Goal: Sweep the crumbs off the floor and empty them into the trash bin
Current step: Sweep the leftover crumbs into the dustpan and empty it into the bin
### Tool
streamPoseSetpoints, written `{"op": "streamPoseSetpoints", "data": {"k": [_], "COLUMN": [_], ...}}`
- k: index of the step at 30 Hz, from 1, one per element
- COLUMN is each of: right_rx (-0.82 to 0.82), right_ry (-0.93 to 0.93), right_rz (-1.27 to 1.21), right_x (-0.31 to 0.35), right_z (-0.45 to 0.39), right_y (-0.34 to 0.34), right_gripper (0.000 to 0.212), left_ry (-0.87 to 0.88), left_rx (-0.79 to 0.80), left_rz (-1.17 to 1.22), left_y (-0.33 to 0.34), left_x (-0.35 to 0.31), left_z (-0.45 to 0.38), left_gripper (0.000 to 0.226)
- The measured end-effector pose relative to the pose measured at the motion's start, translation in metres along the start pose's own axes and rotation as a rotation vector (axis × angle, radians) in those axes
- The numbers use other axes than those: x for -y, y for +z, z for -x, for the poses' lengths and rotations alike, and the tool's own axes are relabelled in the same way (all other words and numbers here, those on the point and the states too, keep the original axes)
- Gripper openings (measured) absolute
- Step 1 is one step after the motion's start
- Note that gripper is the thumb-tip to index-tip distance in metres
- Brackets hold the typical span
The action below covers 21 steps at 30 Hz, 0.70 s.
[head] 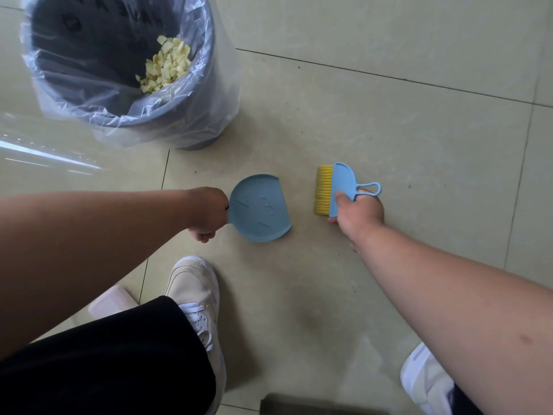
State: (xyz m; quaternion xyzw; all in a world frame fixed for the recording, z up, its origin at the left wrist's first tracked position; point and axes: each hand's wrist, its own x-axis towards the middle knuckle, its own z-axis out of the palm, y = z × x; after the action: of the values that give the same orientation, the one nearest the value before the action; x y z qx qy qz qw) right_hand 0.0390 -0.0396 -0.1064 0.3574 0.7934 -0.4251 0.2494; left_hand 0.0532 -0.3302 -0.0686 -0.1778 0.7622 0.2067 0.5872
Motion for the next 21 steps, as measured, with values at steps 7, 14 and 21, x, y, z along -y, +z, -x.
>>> {"op": "streamPoseSetpoints", "data": {"k": [7, 14, 21], "right_rx": [0.104, -0.294, -0.366], "right_ry": [-0.017, -0.266, -0.18], "right_rz": [-0.147, 0.221, 0.476], "right_x": [0.013, 0.06, 0.017], "right_z": [-0.004, -0.078, -0.102], "right_y": [-0.011, -0.111, -0.174], "right_gripper": [0.017, 0.035, 0.034], "left_ry": [0.1, 0.133, 0.16], "left_rx": [-0.096, -0.188, -0.226], "left_rz": [-0.026, -0.024, -0.063], "left_y": [-0.012, -0.024, -0.019], "left_x": [-0.012, -0.023, -0.024], "left_z": [-0.001, -0.002, -0.011], "left_gripper": [0.03, 0.021, 0.026]}}
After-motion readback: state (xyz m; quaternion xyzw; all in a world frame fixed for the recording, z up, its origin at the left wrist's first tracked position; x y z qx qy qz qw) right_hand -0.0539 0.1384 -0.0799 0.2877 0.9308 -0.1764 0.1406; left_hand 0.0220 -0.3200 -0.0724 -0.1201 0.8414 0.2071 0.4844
